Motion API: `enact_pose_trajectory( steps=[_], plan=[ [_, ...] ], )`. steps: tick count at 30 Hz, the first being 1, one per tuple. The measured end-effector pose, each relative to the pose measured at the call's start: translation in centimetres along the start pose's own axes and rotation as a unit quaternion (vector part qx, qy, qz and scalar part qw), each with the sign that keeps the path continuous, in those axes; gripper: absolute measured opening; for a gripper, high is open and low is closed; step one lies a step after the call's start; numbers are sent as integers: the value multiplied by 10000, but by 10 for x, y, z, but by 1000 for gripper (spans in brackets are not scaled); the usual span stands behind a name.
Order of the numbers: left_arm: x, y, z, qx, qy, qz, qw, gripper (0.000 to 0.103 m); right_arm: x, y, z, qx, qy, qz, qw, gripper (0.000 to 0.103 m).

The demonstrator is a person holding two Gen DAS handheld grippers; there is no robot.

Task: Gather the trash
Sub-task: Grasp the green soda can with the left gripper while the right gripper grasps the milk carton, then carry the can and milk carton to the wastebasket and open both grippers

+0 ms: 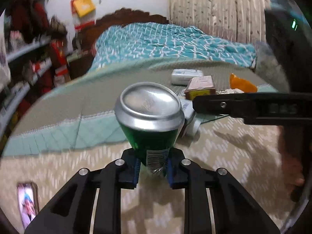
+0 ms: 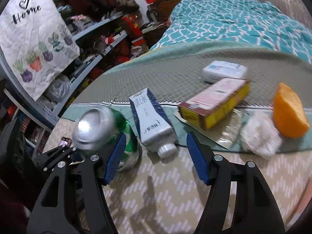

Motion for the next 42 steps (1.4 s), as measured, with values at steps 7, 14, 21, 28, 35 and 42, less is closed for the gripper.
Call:
enact_pose_trajectory(
  steps=[7,14,21,28,35,42],
  plan=[
    [54,-37,-41,82,-411,-944,9947,19,21,4,54,215,-470,-713,9961,83],
    [54,-44,-59,98,-930,-1271,9875,19,28,-32,24,435,-43,-392,9983,56],
    [-7,-30,-58,249,-1792,-704,9810,19,-16,-124,-82,28,-720,-196,9972,56],
    [-122,-23,-60,577,-2984,254,9524,19,-83,-189,-207,-1314,-1416,1077,9752,56],
    [-235,4,-55,668,-3643,1274,9201,19,-150,-219,-282,-2432,-2175,2305,9167,56],
    [-318,-1,-49,690,-3698,2201,9000,17,-203,-245,-286,-2268,-2512,3050,8902,56]
  ],
)
Point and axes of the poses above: each gripper's, at about its wrist camera, not at the fingertips, and z roughly the way its jaws point, x to its left, y to its top, the point moved 6 cm from there along z, roughly the way its jaws point, and after that the axes turned 5 degrees about z, right-handed, at the moved point
